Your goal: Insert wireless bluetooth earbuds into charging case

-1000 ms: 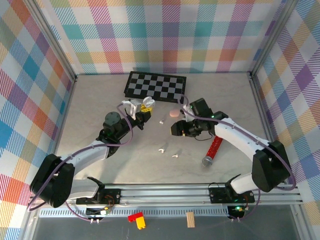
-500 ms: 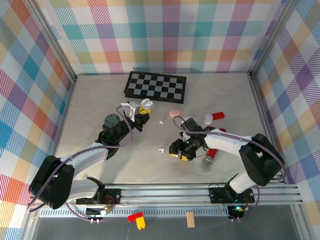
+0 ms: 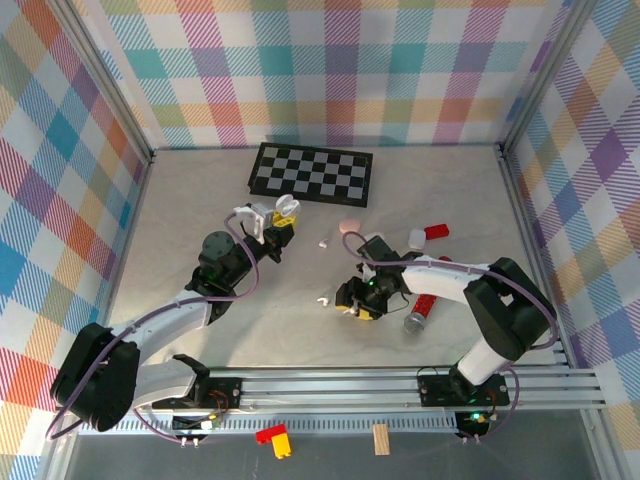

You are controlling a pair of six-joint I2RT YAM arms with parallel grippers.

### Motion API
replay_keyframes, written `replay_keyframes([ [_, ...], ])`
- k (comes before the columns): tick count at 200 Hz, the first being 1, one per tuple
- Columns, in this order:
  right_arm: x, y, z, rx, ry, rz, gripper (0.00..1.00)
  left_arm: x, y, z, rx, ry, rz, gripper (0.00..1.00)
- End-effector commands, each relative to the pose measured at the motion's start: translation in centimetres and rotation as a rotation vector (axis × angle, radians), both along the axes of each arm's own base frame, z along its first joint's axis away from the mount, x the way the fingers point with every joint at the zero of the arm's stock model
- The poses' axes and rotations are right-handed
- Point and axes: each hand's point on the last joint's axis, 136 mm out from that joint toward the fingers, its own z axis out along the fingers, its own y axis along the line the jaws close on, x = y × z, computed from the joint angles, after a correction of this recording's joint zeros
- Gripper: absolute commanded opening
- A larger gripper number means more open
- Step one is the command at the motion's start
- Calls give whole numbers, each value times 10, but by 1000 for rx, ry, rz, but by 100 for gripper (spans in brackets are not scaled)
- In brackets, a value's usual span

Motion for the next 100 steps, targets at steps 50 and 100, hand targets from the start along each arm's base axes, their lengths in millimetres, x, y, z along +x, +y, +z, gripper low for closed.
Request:
replay_keyframes([
  [50,16,-4,16,-93,-79,71,57,0,13,0,8,0,56,0],
  [100,16,-7,18,-144,-49,98,51,3,24,-5,8,2,96,0],
])
